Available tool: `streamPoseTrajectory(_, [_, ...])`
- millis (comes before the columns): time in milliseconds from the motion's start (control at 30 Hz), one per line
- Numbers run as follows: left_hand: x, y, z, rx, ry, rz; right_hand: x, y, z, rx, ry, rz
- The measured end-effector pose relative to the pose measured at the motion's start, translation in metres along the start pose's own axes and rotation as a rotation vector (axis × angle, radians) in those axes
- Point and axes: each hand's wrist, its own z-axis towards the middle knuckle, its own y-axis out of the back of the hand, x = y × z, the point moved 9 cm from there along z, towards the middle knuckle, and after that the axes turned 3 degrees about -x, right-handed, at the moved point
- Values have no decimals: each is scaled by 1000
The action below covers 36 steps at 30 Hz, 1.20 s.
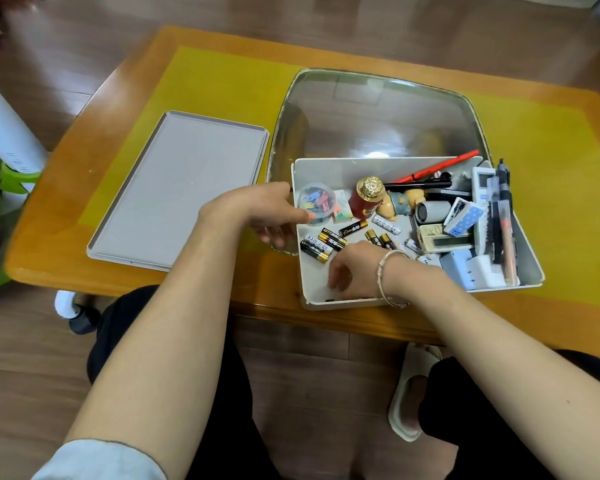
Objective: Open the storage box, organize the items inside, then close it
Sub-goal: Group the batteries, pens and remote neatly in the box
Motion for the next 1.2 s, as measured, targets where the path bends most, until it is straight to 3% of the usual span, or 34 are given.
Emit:
streamPoseTrajectory(167, [0, 2, 1, -7, 2, 24, 2, -5, 11, 25, -36, -184])
streamPoseTrajectory(333, [0, 5, 3, -29, 2, 23, -20, 3, 4, -78, -126, -63])
streamPoseTrajectory(567, [-1, 4, 4, -26, -17, 33, -25, 34, 1, -367, -205, 223])
streamPoseTrajectory(733, [2, 6, 6, -34, -10, 34, -38, 54, -5, -541, -338, 11])
streamPoseTrajectory(933, [0, 5, 7, -29, -31, 43, 7, 37, 12, -395, -91, 110])
streamPoseTrajectory(1200, [-1, 6, 8, -55, -28, 72, 25, 33, 27, -328, -159, -183])
